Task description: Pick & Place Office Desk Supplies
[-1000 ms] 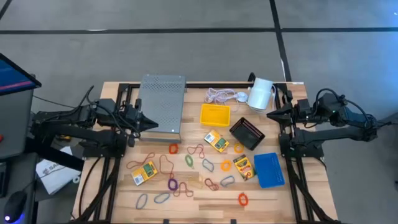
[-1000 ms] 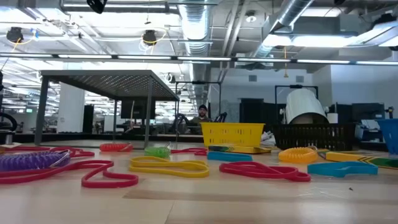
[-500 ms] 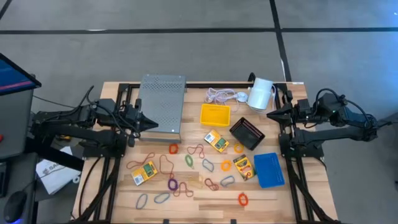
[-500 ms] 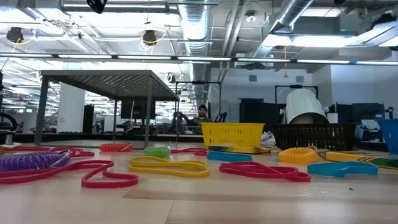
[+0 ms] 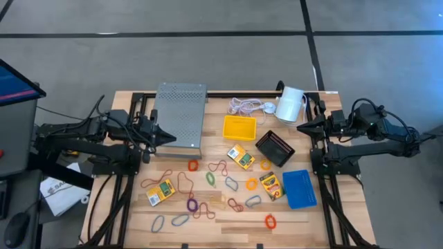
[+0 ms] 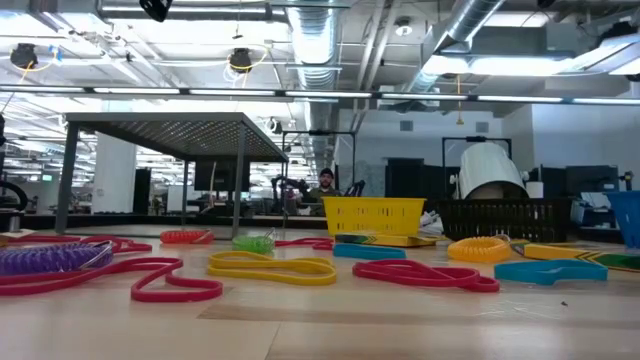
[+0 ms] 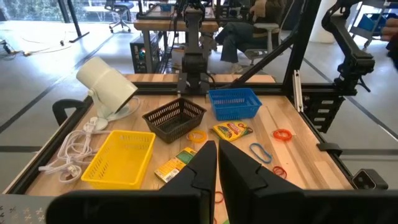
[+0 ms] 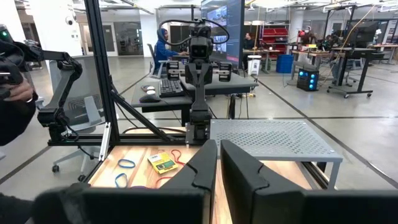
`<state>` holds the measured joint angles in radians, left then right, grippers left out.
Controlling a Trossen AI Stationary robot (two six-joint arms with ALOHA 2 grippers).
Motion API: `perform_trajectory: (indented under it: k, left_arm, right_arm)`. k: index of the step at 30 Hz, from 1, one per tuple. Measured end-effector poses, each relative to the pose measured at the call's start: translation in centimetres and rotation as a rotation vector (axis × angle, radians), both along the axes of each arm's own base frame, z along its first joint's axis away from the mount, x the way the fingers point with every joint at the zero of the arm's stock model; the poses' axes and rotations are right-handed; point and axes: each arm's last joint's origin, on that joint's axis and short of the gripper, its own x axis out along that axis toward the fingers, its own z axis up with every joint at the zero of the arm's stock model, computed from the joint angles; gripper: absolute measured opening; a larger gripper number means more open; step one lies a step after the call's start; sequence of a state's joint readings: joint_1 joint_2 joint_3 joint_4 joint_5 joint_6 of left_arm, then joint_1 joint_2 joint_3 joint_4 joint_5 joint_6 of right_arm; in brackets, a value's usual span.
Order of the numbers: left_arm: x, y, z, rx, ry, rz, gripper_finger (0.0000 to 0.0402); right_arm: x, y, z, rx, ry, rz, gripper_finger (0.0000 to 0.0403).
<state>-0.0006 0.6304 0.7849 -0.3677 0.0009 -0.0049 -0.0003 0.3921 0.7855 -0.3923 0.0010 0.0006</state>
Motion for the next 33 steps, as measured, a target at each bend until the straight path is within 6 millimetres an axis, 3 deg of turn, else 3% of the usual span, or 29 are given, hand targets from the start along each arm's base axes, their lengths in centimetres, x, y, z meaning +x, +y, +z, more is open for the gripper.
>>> perform_trajectory:
  k: [7,11,14,21,28,33]
  left_arm:
    - [0.2,0.0,0.5,0.006,-0.059,-0.001,0.0011]
    - [0.7,0.0,-0.6,-0.037,-0.044,0.015,0.0011]
    - [1.0,0.1,-2.8,-0.053,-0.011,0.048,0.0011]
    - [1.0,0.1,-5.9,-0.073,-0.181,0.055,0.0011]
    - [0.3,0.1,-7.2,-0.05,-0.191,0.052,0.0011]
    - [0.4,0.2,-7.5,-0.019,-0.199,0.077,0.0011]
  right_arm:
    - [0.0,0.0,0.1,0.0,-0.013,0.0,0.0021]
    - [0.1,0.0,-0.1,-0.026,-0.001,0.008,0.0021]
    - [0.7,0.2,-1.4,-0.057,0.04,0.065,0.0021]
    - [2.0,0.3,-4.8,-0.102,0.005,0.108,0.0021]
    - [1.4,0.4,-8.2,-0.027,-0.029,0.134,0.0021]
    - [0.7,0.3,-8.1,0.117,-0.237,0.121,0.0021]
